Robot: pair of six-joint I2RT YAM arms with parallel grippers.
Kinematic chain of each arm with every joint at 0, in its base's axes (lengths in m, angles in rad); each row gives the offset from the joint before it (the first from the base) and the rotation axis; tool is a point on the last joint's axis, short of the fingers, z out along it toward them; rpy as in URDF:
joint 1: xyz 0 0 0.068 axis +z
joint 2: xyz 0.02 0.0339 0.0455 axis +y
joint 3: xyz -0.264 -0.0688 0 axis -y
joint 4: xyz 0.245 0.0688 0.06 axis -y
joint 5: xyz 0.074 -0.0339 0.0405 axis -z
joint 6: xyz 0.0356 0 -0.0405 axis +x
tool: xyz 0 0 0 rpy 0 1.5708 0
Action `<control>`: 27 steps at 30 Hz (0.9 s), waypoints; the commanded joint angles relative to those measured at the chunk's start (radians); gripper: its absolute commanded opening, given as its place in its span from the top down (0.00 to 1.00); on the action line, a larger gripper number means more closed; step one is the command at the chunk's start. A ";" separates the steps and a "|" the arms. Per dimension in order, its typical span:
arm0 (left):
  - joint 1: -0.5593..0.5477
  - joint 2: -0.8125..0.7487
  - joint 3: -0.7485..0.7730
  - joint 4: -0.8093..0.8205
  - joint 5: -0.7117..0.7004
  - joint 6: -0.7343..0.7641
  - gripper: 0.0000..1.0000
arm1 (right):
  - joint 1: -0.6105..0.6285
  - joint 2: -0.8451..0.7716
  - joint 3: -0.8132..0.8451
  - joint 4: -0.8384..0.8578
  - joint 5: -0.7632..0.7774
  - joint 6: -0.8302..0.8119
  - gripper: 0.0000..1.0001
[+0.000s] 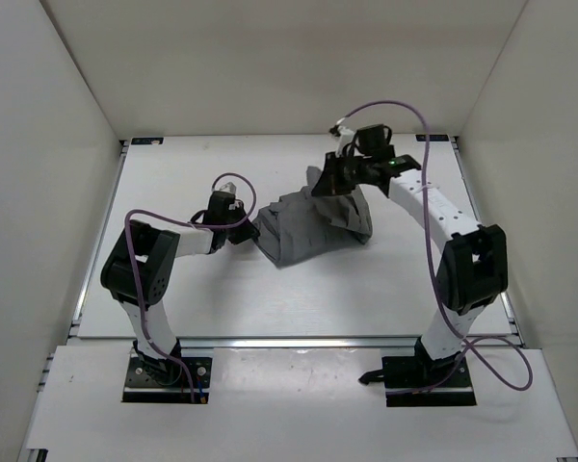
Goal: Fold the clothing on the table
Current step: Fold the skirt
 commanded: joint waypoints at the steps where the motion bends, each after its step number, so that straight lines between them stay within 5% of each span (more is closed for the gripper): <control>1: 0.014 -0.031 -0.020 0.005 0.004 -0.009 1.00 | 0.069 0.016 -0.033 0.068 0.025 0.036 1.00; 14: 0.014 -0.025 -0.034 0.018 0.007 -0.016 1.00 | 0.293 0.166 -0.017 0.097 0.064 0.030 1.00; 27: 0.020 -0.037 -0.054 0.022 0.005 -0.012 1.00 | 0.373 0.346 0.080 0.100 0.060 0.004 1.00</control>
